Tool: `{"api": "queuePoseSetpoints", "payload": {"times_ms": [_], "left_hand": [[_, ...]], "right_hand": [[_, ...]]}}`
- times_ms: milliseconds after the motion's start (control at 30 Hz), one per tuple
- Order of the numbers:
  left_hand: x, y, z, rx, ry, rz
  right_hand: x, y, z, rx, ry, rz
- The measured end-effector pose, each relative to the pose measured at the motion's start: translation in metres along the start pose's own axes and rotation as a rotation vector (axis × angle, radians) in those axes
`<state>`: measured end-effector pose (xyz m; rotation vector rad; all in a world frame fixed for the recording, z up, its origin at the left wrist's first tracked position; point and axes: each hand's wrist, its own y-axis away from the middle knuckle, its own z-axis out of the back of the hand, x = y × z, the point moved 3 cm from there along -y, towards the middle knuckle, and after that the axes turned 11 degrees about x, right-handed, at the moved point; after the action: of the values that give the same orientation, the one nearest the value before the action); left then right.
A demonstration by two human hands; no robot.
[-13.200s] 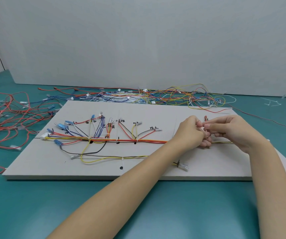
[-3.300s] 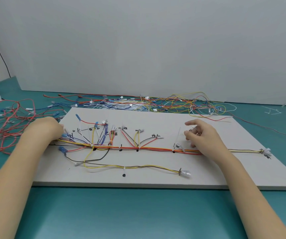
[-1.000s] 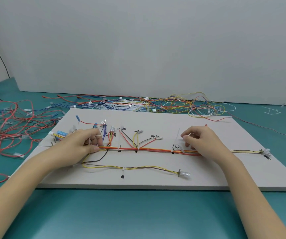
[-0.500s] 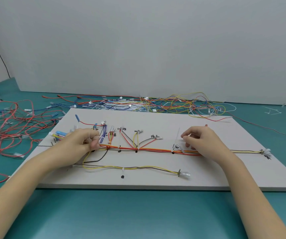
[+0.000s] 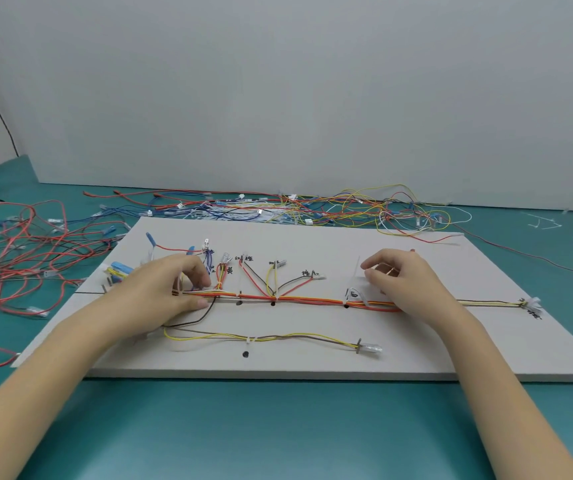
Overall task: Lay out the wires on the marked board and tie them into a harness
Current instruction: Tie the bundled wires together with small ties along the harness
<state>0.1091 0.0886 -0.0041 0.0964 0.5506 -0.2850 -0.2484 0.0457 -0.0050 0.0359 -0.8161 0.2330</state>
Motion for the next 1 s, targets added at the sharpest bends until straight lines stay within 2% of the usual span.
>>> {"api": "queuePoseSetpoints", "payload": {"times_ms": [233,433,600,800,1000], "left_hand": [[-0.010,0.008,-0.001,-0.207,-0.352,-0.146],[-0.032,0.002,0.008,-0.422,-0.444,-0.270],[-0.032,0.001,0.006,-0.447,-0.363,-0.242],[-0.046,-0.017,0.008,-0.440,-0.387,-0.284],[-0.038,-0.040,0.003,-0.284,-0.082,-0.157]], "right_hand": [[0.000,-0.001,-0.004,0.022,0.040,0.013],[-0.003,-0.003,-0.003,0.037,0.037,0.000],[-0.003,-0.002,-0.002,0.047,0.035,0.004],[0.004,0.000,-0.006,0.059,-0.017,0.037],[0.004,0.002,-0.006,0.080,0.008,0.010]]}}
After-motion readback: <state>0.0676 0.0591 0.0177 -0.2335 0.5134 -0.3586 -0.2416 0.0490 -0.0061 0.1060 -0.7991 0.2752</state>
